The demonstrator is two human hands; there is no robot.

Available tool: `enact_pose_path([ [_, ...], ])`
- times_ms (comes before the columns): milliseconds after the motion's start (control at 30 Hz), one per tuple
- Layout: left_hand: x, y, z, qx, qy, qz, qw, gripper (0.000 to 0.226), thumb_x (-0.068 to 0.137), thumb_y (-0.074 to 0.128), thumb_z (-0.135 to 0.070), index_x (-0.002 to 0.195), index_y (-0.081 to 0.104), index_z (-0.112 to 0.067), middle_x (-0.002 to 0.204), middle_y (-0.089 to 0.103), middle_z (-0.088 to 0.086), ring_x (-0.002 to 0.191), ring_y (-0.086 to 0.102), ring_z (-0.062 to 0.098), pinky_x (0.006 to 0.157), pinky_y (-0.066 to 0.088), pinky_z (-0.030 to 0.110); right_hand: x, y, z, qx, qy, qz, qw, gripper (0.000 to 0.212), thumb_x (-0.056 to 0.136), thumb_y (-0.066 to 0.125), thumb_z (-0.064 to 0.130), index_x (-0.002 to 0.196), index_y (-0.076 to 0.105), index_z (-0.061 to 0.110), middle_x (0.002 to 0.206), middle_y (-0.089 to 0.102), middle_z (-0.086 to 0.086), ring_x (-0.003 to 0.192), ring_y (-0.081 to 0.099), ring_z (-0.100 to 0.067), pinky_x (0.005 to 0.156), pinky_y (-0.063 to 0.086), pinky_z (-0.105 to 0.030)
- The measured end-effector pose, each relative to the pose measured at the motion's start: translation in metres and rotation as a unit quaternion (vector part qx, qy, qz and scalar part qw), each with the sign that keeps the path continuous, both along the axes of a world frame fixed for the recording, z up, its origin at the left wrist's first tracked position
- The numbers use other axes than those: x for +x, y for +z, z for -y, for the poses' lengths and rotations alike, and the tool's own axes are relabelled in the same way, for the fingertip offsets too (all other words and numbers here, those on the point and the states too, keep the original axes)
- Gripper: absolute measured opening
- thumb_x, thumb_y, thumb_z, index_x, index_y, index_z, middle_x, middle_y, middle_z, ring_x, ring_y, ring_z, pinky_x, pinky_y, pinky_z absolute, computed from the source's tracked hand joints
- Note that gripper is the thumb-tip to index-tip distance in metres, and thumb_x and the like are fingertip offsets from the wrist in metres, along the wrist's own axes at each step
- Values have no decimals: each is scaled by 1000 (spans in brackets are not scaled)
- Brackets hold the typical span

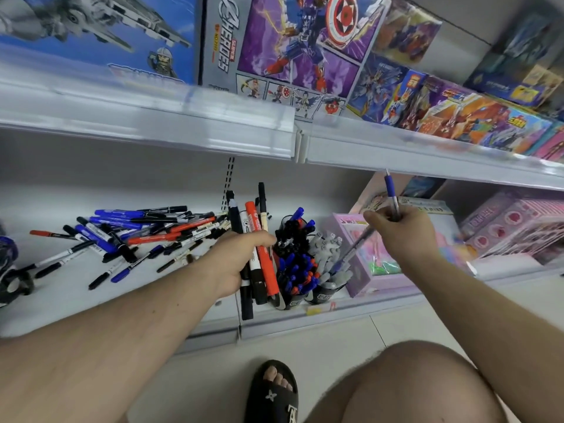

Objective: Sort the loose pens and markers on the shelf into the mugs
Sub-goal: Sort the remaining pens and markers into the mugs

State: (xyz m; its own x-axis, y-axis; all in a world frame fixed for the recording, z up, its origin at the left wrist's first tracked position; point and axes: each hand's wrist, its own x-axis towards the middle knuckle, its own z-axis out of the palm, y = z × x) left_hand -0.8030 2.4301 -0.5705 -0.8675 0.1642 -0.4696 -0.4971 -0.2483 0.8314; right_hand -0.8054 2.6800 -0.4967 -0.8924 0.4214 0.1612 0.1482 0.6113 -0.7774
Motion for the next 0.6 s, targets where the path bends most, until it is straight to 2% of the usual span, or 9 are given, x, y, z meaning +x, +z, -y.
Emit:
enact_pose_path([
  [67, -4, -4, -5, -5, -1, 8, 1000, 9, 87, 68, -12, 85, 61, -6, 50, 63, 4, 40, 61, 16, 51, 48, 28, -7, -6, -5, 5, 1, -8, 1000, 16, 86, 73, 21, 75, 70, 11, 54, 52, -4, 41, 41, -9, 42, 35, -19],
  [133, -7, -8, -8, -10, 0, 12, 1000, 8, 87, 67, -10, 84, 61, -6, 49, 63, 4, 40, 60, 16, 51, 48, 27, -13, -15, -10, 16, 5, -11, 1000, 8, 86, 73, 23, 80, 73, 19, 66, 63, -3, 57, 51, -17, 57, 43, -27],
  [200, -10, -13, -11, -16, -1, 13, 1000, 8, 87, 67, -9, 81, 62, -7, 49, 62, 4, 40, 60, 15, 50, 47, 25, -19, -25, -15, 29, 2, -3, 1000, 3, 87, 72, 21, 86, 73, 18, 76, 67, -5, 65, 56, -24, 67, 48, -37],
  [267, -14, -19, -14, -19, -3, 18, 1000, 8, 86, 67, -8, 80, 62, -8, 49, 62, 3, 40, 59, 14, 51, 46, 25, -22, -33, -22, 36, -3, -4, 999, 11, 87, 71, 16, 97, 72, 13, 79, 66, -5, 70, 58, -26, 73, 51, -38],
  [333, -18, -24, -19, -21, -2, 23, 999, 8, 85, 68, -9, 80, 62, -8, 53, 62, 4, 46, 60, 17, 55, 47, 28, -23, -41, -27, 33, -3, -6, 999, 13, 88, 68, 11, 100, 68, 10, 77, 63, -6, 68, 54, -26, 71, 49, -37],
  [467, -26, -31, -30, -17, -4, 37, 999, 11, 81, 72, -10, 87, 64, -8, 76, 61, 13, 68, 60, 28, 64, 52, 35, -25, -54, -37, 30, -7, -4, 1000, 6, 88, 68, 8, 90, 65, 12, 77, 63, -4, 70, 54, -27, 70, 49, -36],
  [600, -30, -36, -40, -18, -19, 47, 999, 13, 78, 74, -11, 88, 66, -7, 83, 63, 16, 73, 62, 30, 66, 53, 37, -30, -67, -51, 117, -16, 17, 993, 7, 88, 68, 14, 95, 69, 11, 83, 68, -8, 75, 61, -31, 72, 51, -37],
])
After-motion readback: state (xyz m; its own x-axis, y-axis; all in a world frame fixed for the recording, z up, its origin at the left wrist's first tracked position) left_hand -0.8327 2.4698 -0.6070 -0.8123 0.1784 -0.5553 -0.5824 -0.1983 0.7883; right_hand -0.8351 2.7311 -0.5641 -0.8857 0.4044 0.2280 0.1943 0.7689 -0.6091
